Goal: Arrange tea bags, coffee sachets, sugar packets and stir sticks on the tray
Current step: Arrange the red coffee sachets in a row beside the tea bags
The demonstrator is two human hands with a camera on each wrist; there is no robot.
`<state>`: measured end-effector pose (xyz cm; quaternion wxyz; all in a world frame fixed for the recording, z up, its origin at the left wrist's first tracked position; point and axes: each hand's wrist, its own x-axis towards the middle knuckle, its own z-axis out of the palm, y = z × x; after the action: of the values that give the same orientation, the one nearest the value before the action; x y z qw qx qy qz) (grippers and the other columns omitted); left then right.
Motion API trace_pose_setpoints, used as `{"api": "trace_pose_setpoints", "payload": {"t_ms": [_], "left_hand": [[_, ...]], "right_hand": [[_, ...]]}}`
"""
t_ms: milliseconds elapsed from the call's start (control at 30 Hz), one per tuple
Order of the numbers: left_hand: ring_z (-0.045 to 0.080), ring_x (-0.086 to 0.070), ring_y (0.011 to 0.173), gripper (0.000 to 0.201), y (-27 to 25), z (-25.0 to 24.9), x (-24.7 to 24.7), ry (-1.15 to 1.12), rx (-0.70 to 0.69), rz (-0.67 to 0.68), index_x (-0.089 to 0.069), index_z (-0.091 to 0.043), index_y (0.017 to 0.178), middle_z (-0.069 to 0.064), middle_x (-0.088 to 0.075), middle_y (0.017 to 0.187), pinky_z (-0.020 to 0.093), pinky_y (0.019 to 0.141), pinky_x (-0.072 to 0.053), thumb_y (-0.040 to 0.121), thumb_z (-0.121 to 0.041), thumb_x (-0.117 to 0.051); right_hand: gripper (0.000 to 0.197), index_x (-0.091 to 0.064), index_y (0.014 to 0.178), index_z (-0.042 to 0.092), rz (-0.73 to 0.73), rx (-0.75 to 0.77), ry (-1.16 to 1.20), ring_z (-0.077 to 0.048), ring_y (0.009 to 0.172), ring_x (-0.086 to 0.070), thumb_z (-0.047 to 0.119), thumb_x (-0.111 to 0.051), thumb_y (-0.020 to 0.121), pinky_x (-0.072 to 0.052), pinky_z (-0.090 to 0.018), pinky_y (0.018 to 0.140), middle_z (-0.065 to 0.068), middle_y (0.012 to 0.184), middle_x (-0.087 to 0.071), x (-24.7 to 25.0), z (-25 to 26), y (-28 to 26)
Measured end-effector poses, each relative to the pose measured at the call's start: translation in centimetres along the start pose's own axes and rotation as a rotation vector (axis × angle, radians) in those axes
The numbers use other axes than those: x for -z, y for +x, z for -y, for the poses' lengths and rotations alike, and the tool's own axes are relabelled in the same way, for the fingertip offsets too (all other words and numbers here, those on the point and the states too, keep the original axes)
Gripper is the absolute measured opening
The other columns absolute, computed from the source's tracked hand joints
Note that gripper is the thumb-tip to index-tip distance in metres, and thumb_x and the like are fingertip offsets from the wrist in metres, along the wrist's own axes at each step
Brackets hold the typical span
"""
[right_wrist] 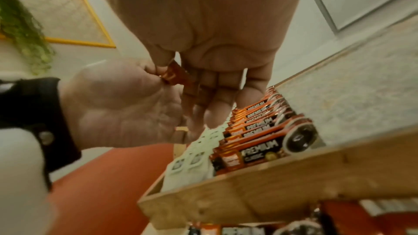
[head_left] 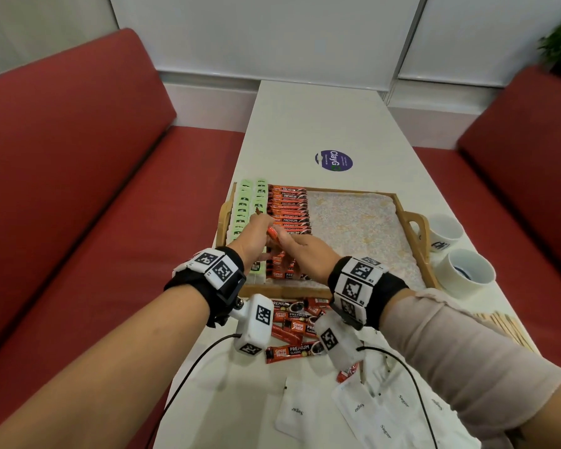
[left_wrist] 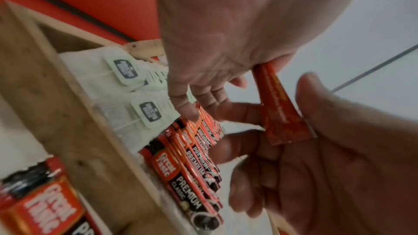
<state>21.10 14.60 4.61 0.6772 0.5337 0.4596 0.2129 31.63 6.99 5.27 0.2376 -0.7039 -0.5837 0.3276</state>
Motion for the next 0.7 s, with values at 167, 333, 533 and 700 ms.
{"api": "trace_pose_setpoints", "payload": {"t_ms": [167,333,533,700], "left_hand": [[0.016,-0.049,0.083,0.015,-0.2,-0.6,-0.7,0.068,-0.055,0.028,-0.036,-0.013,0.108,0.003,-0.049,0.091,0.032,0.077,-0.041,0.097,-0.023,-0.033],[0.014,-0.045,0.079,0.013,0.3,-0.3,0.2,0.151,-0.112,0.006,-0.051,-0.017,0.095,0.001,-0.049,0.084,0.024,0.064,-0.036,0.096,-0.03,-0.046],[0.007,-0.057,0.076,0.017,0.3,0.3,1.3,0.243,-0.22,-0.026,-0.062,-0.015,0.104,-0.004,-0.061,0.084,0.019,0.062,-0.047,0.094,-0.027,-0.057],[0.009,-0.058,0.071,0.006,0.0,0.3,1.5,0.38,-0.238,-0.012,-0.06,-0.019,0.087,0.0,-0.063,0.083,0.019,0.06,-0.044,0.089,-0.016,-0.064]], "right_hand": [[0.021,-0.051,0.084,0.022,-0.023,-0.024,0.177,-0.007,0.045,-0.053,0.031,-0.042,0.101,-0.042,-0.016,0.045,0.0,0.066,-0.057,0.4,0.0,0.1],[0.027,-0.046,0.074,0.022,-0.164,-0.06,0.044,-0.016,0.062,-0.047,0.031,-0.069,0.084,-0.043,-0.032,0.063,0.005,0.067,-0.049,1.0,-1.5,0.8],[0.023,-0.056,0.084,0.019,-0.246,-0.098,0.104,-0.021,0.072,-0.061,0.031,-0.075,0.079,-0.055,-0.041,0.074,0.0,0.078,-0.061,1.5,-2.5,0.8],[0.019,-0.063,0.102,0.009,-0.201,-0.128,0.142,-0.015,0.061,-0.059,0.024,-0.063,0.091,-0.055,-0.036,0.071,-0.005,0.08,-0.068,2.1,-2.2,0.3]]}}
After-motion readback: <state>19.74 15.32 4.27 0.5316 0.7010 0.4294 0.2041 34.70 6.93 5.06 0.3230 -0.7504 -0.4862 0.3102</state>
